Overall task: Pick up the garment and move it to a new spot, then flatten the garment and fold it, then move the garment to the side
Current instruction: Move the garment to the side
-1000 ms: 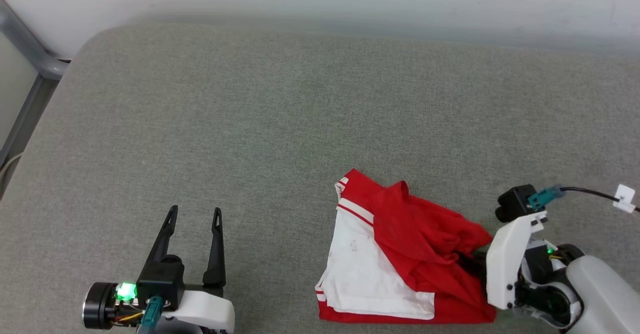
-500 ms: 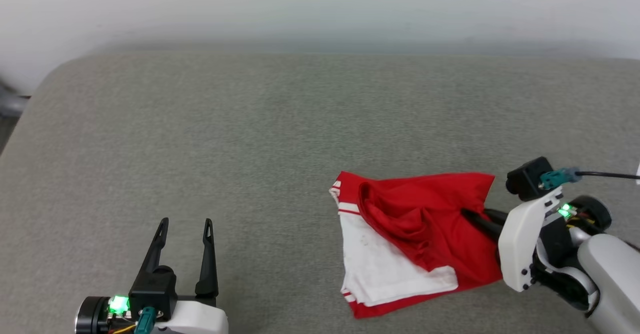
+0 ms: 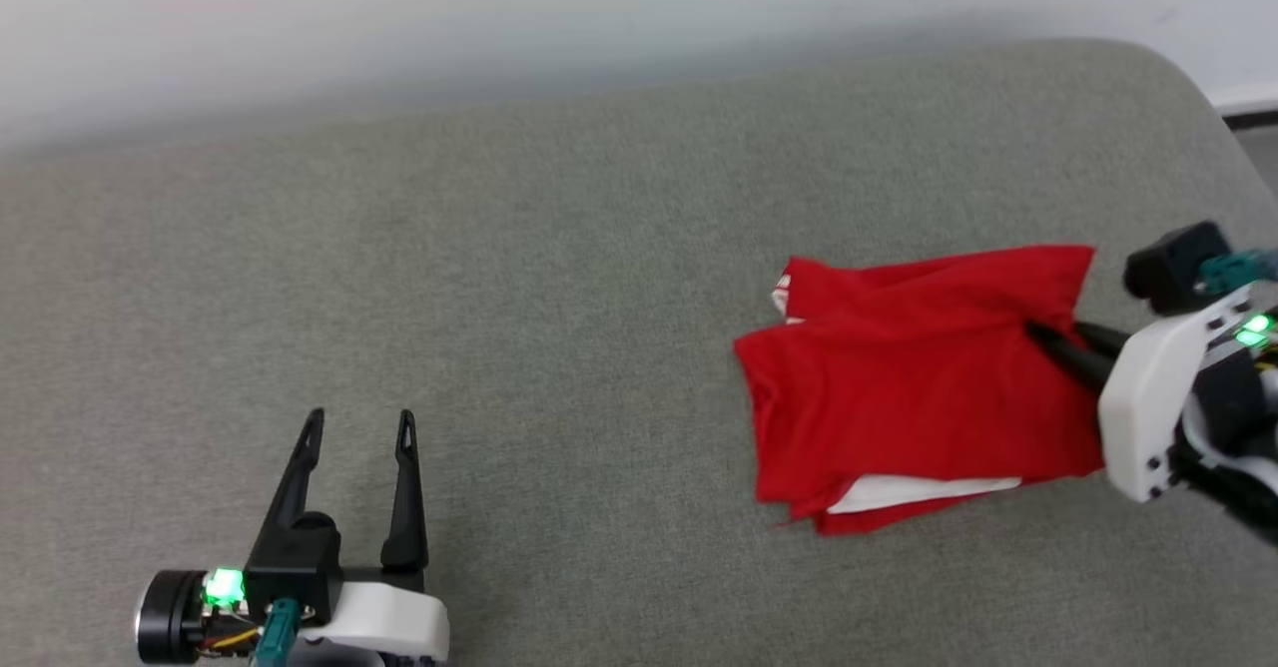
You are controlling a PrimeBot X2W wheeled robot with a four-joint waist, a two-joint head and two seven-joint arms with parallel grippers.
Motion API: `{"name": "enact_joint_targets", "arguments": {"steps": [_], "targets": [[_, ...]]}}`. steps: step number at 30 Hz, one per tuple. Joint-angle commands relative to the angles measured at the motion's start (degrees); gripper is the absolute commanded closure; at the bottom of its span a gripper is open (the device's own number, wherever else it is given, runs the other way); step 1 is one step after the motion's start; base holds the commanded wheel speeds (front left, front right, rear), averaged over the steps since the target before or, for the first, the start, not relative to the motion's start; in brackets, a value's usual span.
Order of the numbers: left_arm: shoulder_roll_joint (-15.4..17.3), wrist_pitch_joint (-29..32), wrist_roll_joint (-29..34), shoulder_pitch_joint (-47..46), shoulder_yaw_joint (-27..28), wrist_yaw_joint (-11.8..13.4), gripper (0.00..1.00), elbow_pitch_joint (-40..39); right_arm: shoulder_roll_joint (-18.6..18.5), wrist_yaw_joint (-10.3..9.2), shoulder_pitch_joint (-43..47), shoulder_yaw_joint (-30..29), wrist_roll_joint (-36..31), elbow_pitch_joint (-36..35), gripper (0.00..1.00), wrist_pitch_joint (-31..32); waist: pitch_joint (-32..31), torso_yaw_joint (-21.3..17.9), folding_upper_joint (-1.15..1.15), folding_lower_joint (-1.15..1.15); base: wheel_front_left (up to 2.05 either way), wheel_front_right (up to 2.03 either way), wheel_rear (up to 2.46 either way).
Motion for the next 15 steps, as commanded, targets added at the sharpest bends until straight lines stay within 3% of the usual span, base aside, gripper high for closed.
{"name": "enact_joint_targets", "arguments": {"steps": [1, 15], "targets": [[0.31, -0.13, 0.34, -0.77, 0.29, -0.08, 0.0, -0.31, -0.66, -0.07, -1.35, -0.49, 0.08, 0.33, 1.0, 0.22, 1.67, -1.16, 0.0, 0.0, 0.0, 0.0, 0.0], [2.61, -0.14, 1.04, -7.56, -0.3, -1.73, 0.0, -4.74, -11.12, -0.07, -9.85, -9.78, -4.27, 11.39, 1.0, 2.79, 13.99, 0.82, 0.0, 0.0, 0.0, 0.0, 0.0]]}}
